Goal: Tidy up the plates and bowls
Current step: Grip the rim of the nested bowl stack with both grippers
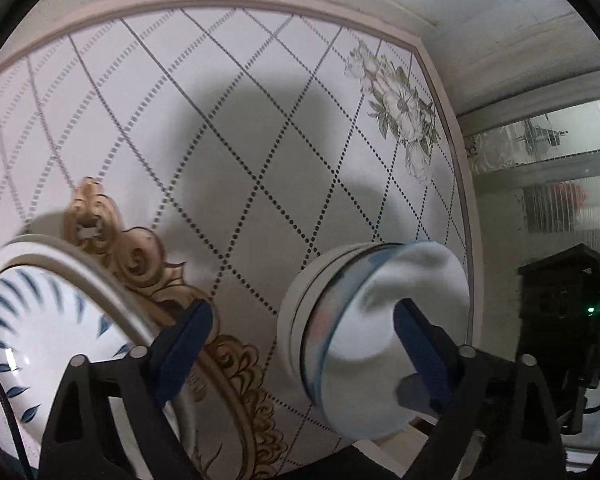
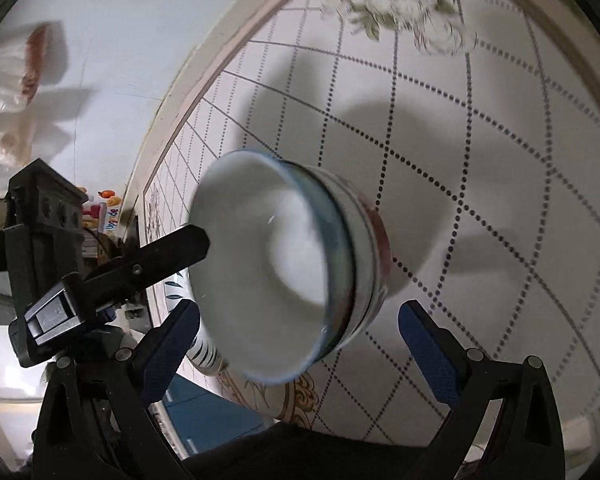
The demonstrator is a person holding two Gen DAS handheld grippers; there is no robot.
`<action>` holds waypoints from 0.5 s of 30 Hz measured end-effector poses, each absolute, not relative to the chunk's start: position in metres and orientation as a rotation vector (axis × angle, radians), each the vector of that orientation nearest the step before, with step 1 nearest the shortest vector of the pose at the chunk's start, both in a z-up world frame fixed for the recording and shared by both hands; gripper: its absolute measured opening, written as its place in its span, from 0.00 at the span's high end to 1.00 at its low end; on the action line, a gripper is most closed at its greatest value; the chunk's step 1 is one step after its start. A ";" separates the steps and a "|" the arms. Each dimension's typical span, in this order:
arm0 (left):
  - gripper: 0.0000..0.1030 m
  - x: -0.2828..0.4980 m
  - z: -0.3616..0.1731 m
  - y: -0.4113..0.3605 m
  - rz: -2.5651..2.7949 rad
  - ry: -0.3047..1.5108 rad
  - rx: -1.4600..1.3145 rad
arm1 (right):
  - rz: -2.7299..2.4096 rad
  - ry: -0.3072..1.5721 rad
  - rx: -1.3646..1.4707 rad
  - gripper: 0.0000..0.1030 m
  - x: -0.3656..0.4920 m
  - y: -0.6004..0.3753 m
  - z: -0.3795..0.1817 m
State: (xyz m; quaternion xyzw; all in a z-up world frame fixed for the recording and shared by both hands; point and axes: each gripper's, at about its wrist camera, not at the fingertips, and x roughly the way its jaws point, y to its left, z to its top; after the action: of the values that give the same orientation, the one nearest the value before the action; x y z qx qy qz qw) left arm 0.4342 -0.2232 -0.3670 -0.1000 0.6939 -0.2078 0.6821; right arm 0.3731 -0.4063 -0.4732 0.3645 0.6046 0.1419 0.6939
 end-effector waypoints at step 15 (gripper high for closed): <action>0.49 0.434 -0.395 -0.247 -0.541 1.600 -0.194 | 0.296 1.373 0.928 0.45 0.382 -0.411 -0.519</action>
State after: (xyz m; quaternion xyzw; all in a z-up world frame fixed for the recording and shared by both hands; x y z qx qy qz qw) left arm 0.4339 -0.2470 -0.3947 -0.0857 0.7072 -0.2392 0.6598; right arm 0.3818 -0.4105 -0.5192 0.4109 0.6083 0.1312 0.6662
